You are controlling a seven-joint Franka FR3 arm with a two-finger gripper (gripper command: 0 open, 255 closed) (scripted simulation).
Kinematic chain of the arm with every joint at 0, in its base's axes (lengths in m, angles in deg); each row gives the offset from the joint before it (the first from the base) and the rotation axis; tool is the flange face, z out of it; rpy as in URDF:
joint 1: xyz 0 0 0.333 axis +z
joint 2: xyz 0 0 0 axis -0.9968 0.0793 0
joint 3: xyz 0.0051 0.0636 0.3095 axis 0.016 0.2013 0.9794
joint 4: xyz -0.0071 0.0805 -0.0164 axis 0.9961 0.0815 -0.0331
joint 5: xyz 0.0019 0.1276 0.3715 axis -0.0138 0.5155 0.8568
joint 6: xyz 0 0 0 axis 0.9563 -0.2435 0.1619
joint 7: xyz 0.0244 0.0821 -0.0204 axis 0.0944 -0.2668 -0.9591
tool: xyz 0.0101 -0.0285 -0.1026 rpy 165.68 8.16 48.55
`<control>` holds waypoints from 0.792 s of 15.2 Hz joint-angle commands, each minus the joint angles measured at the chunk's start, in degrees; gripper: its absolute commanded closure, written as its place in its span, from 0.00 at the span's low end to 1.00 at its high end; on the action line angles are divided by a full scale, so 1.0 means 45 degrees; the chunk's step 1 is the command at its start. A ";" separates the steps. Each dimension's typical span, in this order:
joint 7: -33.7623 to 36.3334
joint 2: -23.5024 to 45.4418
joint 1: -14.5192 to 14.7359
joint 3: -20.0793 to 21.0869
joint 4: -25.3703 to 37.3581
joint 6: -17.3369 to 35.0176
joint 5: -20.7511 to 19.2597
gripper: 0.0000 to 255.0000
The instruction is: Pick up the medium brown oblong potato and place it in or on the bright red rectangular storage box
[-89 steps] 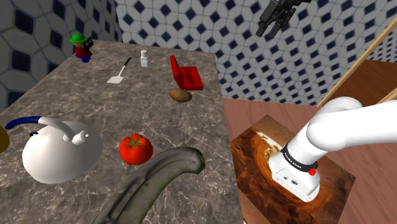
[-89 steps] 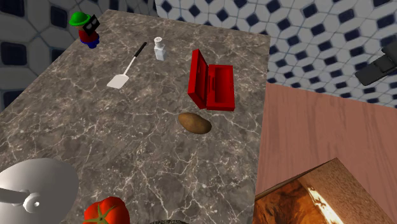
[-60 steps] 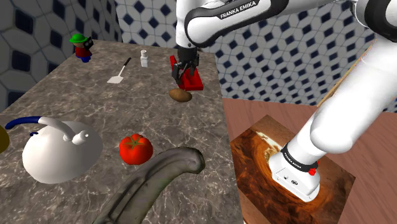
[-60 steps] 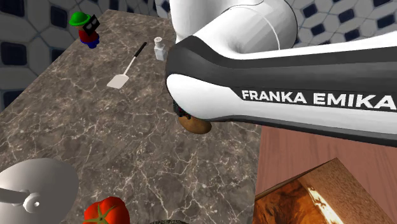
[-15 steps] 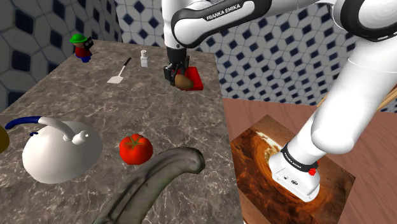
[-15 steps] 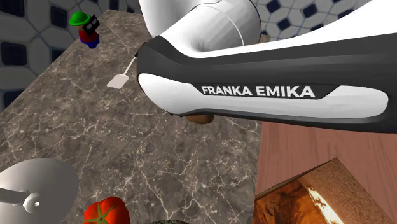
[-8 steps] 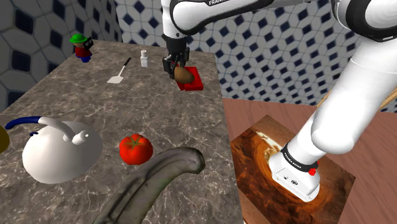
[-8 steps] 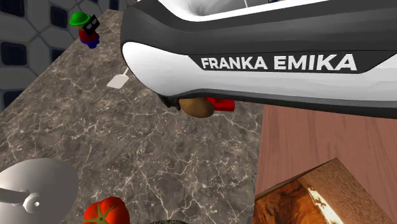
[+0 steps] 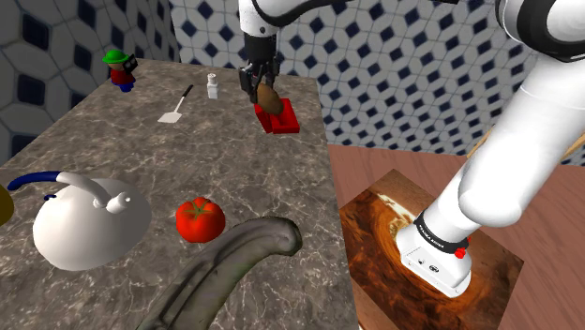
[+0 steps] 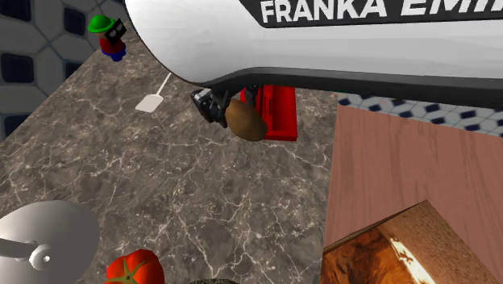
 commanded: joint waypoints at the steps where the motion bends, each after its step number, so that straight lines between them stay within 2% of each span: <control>1: -0.0041 -0.0053 -0.0007 -0.0001 0.0248 -0.0304 0.0025 1.00; 6: -0.0983 0.0803 -0.0505 -0.0422 0.1480 -0.0640 -0.0139 1.00; 12: -0.2313 0.2474 -0.1187 -0.0967 0.3859 -0.1279 -0.0361 1.00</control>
